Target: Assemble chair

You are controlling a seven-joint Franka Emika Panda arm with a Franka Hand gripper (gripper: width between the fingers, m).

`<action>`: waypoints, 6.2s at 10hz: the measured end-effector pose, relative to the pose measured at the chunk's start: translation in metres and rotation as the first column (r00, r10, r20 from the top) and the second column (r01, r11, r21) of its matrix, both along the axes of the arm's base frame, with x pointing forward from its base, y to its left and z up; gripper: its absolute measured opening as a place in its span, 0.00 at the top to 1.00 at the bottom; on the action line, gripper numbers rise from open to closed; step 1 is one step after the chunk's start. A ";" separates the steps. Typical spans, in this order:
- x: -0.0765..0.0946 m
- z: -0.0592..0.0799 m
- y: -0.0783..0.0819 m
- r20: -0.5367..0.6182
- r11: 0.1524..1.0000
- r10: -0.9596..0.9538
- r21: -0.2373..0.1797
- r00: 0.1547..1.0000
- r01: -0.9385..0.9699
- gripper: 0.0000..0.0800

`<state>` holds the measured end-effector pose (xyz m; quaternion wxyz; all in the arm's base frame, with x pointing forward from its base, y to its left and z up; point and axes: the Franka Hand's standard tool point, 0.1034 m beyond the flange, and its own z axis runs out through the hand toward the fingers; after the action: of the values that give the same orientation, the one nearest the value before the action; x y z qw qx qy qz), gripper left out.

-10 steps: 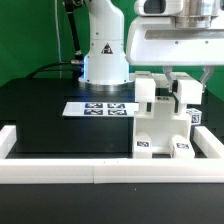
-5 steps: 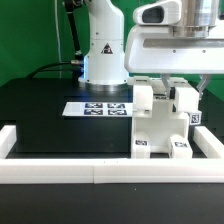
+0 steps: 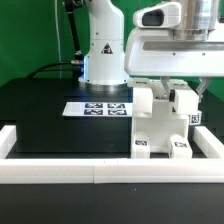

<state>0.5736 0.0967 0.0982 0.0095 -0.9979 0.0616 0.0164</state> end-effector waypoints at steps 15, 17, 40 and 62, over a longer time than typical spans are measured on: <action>0.004 0.030 -0.005 0.013 1.000 -0.016 0.018 1.000 0.015 0.19; -0.003 0.043 0.001 0.021 0.999 -0.030 0.028 0.999 0.029 0.19; -0.125 -0.011 0.102 0.003 0.956 -0.292 0.007 0.956 0.292 0.19; -0.120 -0.031 0.054 -0.008 0.986 -0.168 -0.022 0.986 0.168 0.19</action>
Offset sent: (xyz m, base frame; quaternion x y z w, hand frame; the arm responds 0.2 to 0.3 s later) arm 0.0017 -0.0011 -0.0021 0.0038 0.0012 -0.0037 1.0000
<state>0.4539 0.1505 0.0673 0.0001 -0.9891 0.1458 0.0196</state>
